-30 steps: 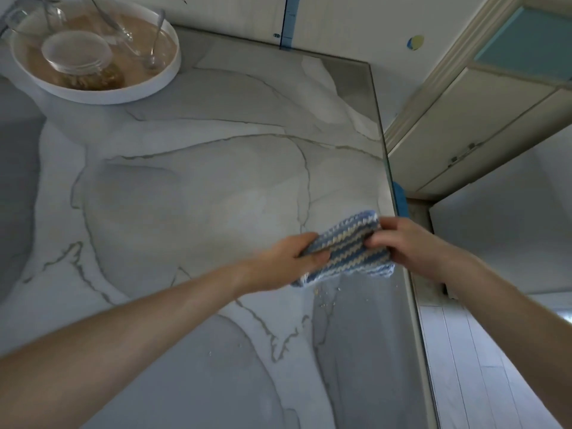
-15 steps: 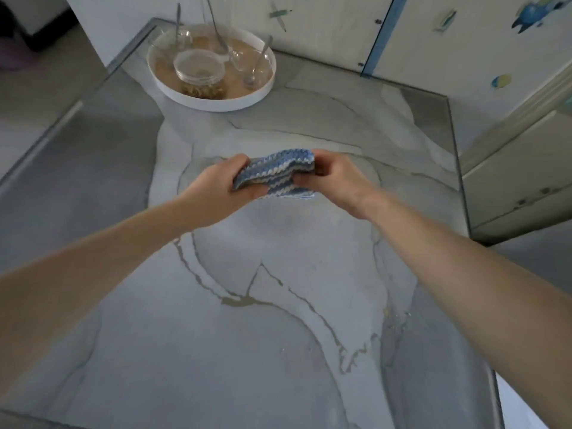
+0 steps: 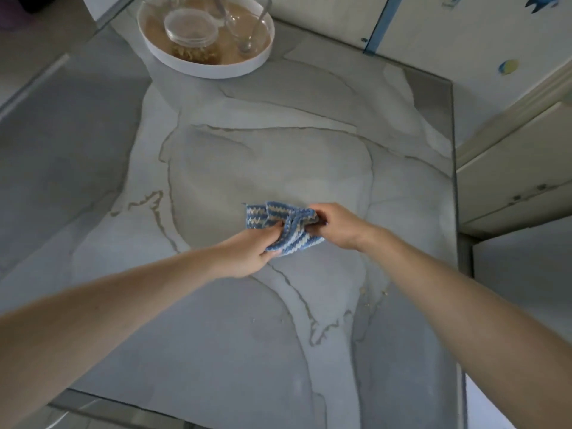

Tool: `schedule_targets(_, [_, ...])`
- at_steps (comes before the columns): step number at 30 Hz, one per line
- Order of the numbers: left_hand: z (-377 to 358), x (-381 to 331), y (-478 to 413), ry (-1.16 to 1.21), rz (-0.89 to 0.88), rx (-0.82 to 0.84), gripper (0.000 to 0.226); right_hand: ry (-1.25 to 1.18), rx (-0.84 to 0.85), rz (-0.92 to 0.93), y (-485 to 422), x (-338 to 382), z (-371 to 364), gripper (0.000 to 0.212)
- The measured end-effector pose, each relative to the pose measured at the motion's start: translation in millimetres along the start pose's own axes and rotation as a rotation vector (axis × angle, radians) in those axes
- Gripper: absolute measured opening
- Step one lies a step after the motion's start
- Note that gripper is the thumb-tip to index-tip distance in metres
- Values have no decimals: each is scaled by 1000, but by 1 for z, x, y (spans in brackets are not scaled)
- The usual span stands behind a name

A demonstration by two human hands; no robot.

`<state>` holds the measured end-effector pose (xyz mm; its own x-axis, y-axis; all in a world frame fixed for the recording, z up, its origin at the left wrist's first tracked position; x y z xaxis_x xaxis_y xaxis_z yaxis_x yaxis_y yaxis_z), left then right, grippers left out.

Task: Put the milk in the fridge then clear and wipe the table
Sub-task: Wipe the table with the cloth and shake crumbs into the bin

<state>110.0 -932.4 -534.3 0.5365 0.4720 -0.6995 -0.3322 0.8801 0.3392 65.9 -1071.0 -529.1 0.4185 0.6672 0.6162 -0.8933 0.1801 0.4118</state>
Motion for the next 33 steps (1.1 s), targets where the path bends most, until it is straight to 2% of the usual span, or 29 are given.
schedule_targets(3, [-42, -31, -9, 20, -34, 106, 42, 2, 76, -79, 42, -35, 8, 11])
schedule_targets(8, [-88, -81, -24, 96, -62, 173, 35, -35, 161, -244, 97, -82, 31, 18])
schedule_targets(10, [-91, -98, -27, 179, -81, 171, 34, -65, 129, -276, 112, -90, 46, 22])
schedule_targets(12, [-79, -111, -29, 299, -96, 106, 25, -155, 26, -256, 119, -87, 67, 23])
schedule_targets(14, [-53, -120, -25, 389, -114, 21, 15, -267, -60, -198, 119, -69, 86, 22])
schedule_targets(15, [-37, -121, -21, 397, -122, -24, 17, -314, -77, -164, 116, -57, 92, 22])
schedule_targets(19, [24, -101, -5, 407, -95, -187, 30, -431, -55, -16, 85, 5, 94, 18])
schedule_targets(23, [72, -61, 20, 390, -10, -304, 22, -453, -17, 122, 45, 70, 78, 20])
schedule_targets(26, [118, -15, 59, 296, 52, -442, 15, -427, 38, 210, 9, 129, 52, 20])
schedule_targets(29, [159, 27, 103, 135, 110, -560, 32, -393, 81, 303, -24, 187, 17, 22])
schedule_targets(31, [177, 52, 132, 22, 150, -606, 25, -373, 104, 366, -43, 221, -9, 22])
schedule_targets(33, [185, 78, 157, -77, 208, -640, 32, -344, 125, 406, -62, 244, -38, 15])
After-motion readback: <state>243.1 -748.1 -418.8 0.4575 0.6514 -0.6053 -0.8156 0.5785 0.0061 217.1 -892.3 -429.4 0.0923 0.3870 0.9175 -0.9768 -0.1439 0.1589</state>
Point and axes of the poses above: each hand's wrist, its own y-axis away from the middle knuckle, its own z-axis out of the back of the hand, x = y × z, the point moved 5 cm from there along -y, towards the middle knuckle, and after that the axes turned 4 degrees about y, right-handed, at the moved point
